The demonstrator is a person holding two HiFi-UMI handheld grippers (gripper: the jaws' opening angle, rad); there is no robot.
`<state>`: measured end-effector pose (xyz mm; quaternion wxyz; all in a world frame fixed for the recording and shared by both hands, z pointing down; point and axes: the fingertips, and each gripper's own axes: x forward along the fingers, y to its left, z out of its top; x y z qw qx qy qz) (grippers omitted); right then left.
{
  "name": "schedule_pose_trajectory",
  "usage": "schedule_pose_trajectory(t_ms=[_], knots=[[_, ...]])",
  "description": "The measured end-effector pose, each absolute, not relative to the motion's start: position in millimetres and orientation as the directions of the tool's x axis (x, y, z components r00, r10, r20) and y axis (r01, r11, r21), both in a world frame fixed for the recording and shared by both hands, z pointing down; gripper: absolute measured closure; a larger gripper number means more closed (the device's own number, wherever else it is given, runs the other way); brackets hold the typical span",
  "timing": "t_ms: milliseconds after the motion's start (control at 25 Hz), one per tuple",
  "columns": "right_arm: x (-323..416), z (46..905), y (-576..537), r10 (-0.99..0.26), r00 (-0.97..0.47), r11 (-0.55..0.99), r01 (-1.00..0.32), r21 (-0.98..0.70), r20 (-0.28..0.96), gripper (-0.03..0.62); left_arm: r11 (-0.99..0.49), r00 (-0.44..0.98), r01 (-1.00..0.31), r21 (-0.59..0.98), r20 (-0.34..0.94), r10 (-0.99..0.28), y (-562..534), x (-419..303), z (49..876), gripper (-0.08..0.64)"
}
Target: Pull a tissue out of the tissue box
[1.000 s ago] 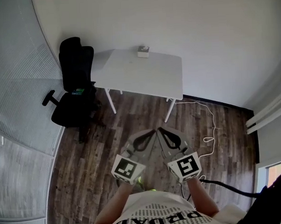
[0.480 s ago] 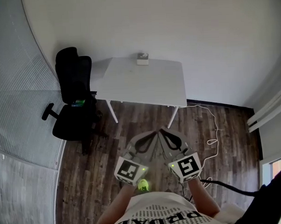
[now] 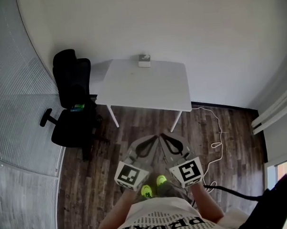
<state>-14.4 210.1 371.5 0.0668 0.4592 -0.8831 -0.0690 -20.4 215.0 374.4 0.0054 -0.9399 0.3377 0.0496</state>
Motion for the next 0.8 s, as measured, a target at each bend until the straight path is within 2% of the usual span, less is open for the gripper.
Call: schedule_pose_trajectory(t_ms=[320, 800], knots=[[5.9, 363.9, 163.0, -0.785, -0.618, 0.614, -0.771, 0.17, 0.029, 0.583, -0.76, 0.757, -0.65, 0.0, -0.077, -0.649, 172.6, 1.7, 370.6, 0.569], [24.8, 375.4, 99.3, -0.758, -0.649, 0.651, -0.745, 0.149, 0.067, 0.581, -0.729, 0.726, -0.684, 0.017, -0.08, -0.683, 111.0, 17.9, 365.0, 0.569]])
